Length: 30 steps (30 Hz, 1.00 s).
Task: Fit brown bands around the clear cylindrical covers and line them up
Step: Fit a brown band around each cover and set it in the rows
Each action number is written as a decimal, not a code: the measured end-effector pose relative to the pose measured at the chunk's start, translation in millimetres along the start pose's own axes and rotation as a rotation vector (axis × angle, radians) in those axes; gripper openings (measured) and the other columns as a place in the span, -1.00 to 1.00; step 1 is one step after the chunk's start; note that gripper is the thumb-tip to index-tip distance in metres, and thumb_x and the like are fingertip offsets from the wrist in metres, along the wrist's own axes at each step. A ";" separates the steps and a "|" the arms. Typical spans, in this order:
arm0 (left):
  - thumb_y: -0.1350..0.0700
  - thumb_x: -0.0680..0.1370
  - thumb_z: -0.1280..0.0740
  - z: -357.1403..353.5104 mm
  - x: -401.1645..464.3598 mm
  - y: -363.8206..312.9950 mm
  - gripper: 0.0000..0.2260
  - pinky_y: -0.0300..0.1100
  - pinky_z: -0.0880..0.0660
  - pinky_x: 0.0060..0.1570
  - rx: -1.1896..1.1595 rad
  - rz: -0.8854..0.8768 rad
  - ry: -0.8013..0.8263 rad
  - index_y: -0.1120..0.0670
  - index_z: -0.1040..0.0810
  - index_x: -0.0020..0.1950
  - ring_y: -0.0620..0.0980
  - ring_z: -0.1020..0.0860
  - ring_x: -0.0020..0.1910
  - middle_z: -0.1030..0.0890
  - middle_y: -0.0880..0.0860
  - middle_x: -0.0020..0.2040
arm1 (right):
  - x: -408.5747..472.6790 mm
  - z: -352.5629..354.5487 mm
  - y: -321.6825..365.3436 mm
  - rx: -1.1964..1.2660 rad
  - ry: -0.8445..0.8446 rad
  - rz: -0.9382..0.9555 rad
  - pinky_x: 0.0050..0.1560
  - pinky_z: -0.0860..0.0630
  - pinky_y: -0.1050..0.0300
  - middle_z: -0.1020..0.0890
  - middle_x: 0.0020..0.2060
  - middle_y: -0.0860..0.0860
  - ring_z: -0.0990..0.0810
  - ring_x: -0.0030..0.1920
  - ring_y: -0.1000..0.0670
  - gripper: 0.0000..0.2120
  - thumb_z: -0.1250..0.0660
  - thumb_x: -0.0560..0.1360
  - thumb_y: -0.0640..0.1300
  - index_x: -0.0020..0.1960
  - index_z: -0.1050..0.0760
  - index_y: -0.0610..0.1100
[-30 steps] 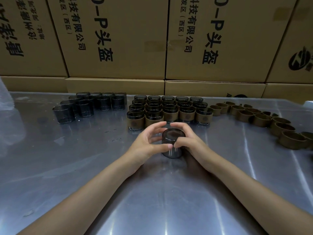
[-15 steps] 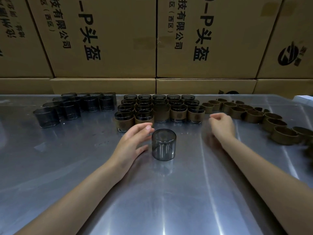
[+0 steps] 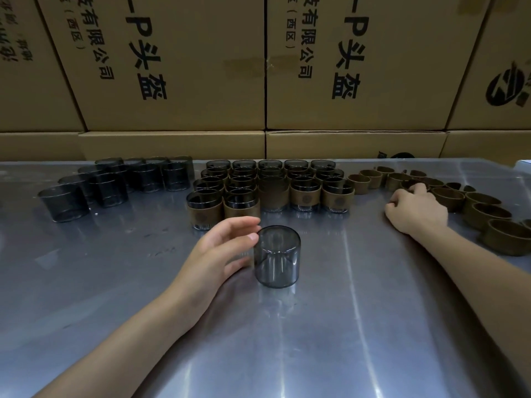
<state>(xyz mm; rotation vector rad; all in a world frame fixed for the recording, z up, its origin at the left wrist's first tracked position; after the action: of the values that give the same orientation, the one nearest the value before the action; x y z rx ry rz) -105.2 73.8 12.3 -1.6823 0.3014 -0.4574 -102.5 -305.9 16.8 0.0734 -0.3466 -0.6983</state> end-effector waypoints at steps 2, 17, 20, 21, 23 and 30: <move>0.06 0.34 -0.39 1.2 1.1 0.5 -0.65 -0.06 -0.49 0.25 -0.005 0.001 -0.004 0.03 -0.64 0.12 -0.02 -0.60 0.19 -0.66 0.01 0.13 | -5.5 3.9 4.0 -0.003 -0.113 0.054 -0.07 -0.44 -0.04 -0.42 0.16 -0.18 -0.46 0.11 -0.21 -0.73 -0.21 0.57 0.00 0.19 -0.48 -0.13; 0.22 0.55 -0.32 -2.3 -2.0 -6.3 -0.82 0.02 -0.45 0.31 0.035 0.015 -0.049 0.02 -0.62 0.09 -0.02 -0.57 0.20 -0.64 -0.02 0.08 | -160.3 55.3 84.3 0.486 -0.382 0.507 -0.13 -0.34 0.25 -0.49 -0.10 0.06 -0.49 0.01 -0.02 -0.78 -0.26 0.51 0.00 0.08 -0.47 -0.11; 0.15 0.53 -0.36 -3.9 -3.7 -8.4 -0.84 0.11 -0.40 0.34 0.075 -0.005 -0.043 0.00 -0.62 0.09 -0.04 -0.56 0.20 -0.64 -0.02 0.11 | -189.6 66.3 107.4 0.532 -0.546 0.667 0.07 -0.39 0.14 -0.51 0.04 -0.12 -0.44 0.15 -0.12 -0.77 -0.24 0.45 -0.13 0.03 -0.51 -0.22; 0.10 0.51 -0.39 -5.1 -4.4 -9.8 -0.83 0.11 -0.40 0.34 0.079 -0.014 -0.034 -0.01 -0.62 0.09 -0.03 -0.56 0.21 -0.64 -0.01 0.12 | -197.4 69.3 114.1 0.545 -0.575 0.727 0.15 -0.39 0.10 -0.51 0.06 -0.15 -0.41 0.18 -0.14 -0.78 -0.21 0.44 -0.15 0.00 -0.52 -0.24; -0.03 0.43 -0.38 -7.4 -4.8 -11.0 -0.74 0.05 -0.44 0.29 0.078 -0.035 -0.005 -0.03 -0.63 0.09 -0.03 -0.56 0.22 -0.64 0.00 0.14 | -208.0 72.1 125.6 0.551 -0.567 0.830 0.22 -0.37 0.04 -0.52 0.08 -0.19 -0.41 0.20 -0.18 -0.81 -0.19 0.43 -0.20 -0.06 -0.52 -0.25; -0.17 0.51 -0.30 -16.2 -8.7 -13.9 -0.71 -0.26 -0.50 0.13 0.043 -0.073 0.150 -0.11 -0.65 0.14 -0.13 -0.58 0.20 -0.66 -0.05 0.16 | -215.6 73.7 136.5 0.411 -0.527 0.913 -0.15 -0.49 0.00 -0.57 -0.17 -0.06 -0.49 -0.10 -0.10 -0.84 -0.21 0.40 -0.17 -0.13 -0.53 -0.20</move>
<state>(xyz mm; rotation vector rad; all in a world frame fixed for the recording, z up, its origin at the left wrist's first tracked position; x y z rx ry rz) -121.1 65.7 26.7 -1.6237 0.3383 -0.6417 -196.5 -59.6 48.7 0.1088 -0.9487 0.2843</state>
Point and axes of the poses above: each hand's wrist, its own x-axis towards the middle knuckle, its own z-axis out of the back of the hand, y = z × x, the point moved 4 cm from there along x, towards the middle knuckle
